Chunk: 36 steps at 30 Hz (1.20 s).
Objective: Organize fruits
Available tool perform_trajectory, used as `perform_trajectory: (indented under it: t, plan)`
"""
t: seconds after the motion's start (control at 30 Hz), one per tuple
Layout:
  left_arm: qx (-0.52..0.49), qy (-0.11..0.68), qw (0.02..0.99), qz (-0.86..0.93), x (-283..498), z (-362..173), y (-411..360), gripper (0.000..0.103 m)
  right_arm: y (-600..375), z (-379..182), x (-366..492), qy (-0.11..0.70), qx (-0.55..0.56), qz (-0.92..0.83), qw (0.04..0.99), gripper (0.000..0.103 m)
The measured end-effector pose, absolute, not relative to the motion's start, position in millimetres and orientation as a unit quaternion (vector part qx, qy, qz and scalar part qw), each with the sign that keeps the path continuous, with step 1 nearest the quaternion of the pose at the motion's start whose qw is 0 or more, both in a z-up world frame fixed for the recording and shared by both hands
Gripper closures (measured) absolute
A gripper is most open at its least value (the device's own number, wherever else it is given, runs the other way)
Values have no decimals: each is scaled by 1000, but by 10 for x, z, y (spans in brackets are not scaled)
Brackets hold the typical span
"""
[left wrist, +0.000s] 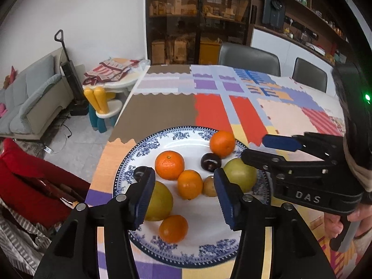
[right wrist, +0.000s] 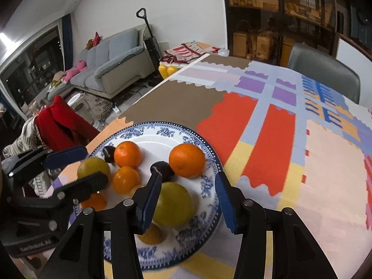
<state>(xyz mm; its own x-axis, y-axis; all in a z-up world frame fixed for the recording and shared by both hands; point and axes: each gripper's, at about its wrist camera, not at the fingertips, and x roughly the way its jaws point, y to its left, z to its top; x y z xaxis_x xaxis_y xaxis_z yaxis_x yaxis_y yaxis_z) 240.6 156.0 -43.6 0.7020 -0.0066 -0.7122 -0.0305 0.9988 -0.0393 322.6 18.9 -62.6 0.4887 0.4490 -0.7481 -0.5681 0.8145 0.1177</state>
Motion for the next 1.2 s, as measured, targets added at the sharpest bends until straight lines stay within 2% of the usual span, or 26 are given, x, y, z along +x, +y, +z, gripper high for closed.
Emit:
perform_trajectory:
  t: [0.1, 0.3, 0.5, 0.87, 1.03, 1.2]
  plan:
    - [-26, 375, 927, 5, 2291, -333, 1506, 48, 81, -516, 3095, 397, -68, 288, 869, 54]
    - [-12, 350, 937, -4, 2022, -108, 1274, 40, -228, -275, 2728, 368, -67, 263, 889, 47]
    - [-10, 330, 944, -7, 1762, 73, 1056, 26, -525, -59, 2374, 346, -69, 235, 906, 44]
    - [6, 292, 956, -6, 1264, 246, 689, 4, -1025, 215, 1739, 312, -55, 178, 932, 26]
    - [10, 282, 959, -8, 1057, 295, 557, 1, -1200, 263, 1506, 297, -44, 150, 942, 17]
    - [24, 268, 963, -6, 845, 321, 414, 0, -1378, 278, 1237, 291, -29, 124, 948, 15]
